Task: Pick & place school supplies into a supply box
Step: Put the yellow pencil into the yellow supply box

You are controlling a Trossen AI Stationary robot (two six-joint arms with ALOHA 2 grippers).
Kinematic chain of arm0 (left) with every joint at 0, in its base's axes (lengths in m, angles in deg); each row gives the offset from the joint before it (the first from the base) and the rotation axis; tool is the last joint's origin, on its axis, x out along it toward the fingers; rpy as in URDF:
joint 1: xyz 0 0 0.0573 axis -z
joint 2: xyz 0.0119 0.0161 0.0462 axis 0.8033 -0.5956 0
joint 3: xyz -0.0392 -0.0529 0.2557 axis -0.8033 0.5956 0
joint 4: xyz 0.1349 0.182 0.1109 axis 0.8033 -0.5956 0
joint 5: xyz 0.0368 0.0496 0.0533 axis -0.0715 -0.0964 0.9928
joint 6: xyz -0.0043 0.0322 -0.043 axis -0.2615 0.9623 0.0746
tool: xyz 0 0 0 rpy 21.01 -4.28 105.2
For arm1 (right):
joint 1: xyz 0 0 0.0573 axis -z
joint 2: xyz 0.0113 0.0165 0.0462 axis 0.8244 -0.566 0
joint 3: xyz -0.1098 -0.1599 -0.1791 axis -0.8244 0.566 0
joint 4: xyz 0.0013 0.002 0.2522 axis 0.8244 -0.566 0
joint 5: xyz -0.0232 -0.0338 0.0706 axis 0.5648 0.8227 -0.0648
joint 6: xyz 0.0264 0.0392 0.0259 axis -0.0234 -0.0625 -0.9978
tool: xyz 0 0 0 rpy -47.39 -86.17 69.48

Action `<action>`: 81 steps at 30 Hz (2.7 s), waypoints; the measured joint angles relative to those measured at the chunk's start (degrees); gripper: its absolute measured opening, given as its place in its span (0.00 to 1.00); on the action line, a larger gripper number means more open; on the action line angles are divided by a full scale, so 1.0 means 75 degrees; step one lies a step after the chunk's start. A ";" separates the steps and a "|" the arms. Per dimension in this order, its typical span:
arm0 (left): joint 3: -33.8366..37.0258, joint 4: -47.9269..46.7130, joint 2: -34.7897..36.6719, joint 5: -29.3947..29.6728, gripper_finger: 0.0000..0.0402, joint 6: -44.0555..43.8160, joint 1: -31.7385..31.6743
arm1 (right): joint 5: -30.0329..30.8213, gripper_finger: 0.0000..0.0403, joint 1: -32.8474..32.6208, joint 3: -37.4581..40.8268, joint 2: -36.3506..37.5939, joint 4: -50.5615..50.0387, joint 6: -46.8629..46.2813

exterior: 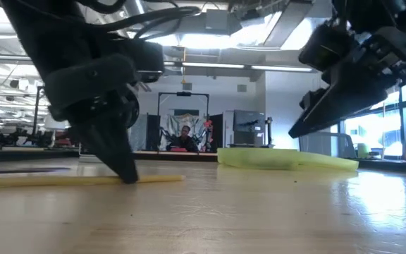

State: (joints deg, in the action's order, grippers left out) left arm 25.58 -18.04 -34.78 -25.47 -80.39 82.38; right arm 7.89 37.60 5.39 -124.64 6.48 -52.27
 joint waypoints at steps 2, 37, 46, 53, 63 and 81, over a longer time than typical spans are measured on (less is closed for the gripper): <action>0.0000 0.0283 -0.0007 0.0018 0.02 0.0282 -0.0062 | 0.0043 0.57 0.0000 0.0315 0.0000 0.0550 -0.0230; -0.0003 0.2598 -0.0024 -0.1335 0.02 0.2470 -0.1195 | 0.0190 0.57 0.0000 0.1059 -0.0469 0.2747 0.1267; -0.0015 0.4028 -0.0009 -0.1474 0.02 0.3591 -0.1519 | -0.0260 0.57 0.0002 0.1041 -0.0470 0.3159 0.1566; -0.0015 0.4483 -0.0001 -0.1571 0.02 0.4089 -0.1680 | -0.0552 0.57 0.0003 0.0522 -0.0472 0.3055 0.1971; -0.0017 0.4775 0.0002 -0.1640 0.02 0.4303 -0.1692 | -0.0552 0.57 0.0000 -0.0038 -0.0472 0.1631 0.1916; -0.0017 0.4941 0.0002 -0.1640 0.03 0.4303 -0.1689 | -0.0768 0.26 0.0003 -0.0045 -0.0472 0.1421 0.1531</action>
State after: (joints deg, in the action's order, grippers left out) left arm 25.45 19.02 -34.77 -37.77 -48.11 69.72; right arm 2.14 37.62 5.05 -128.18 17.14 -40.78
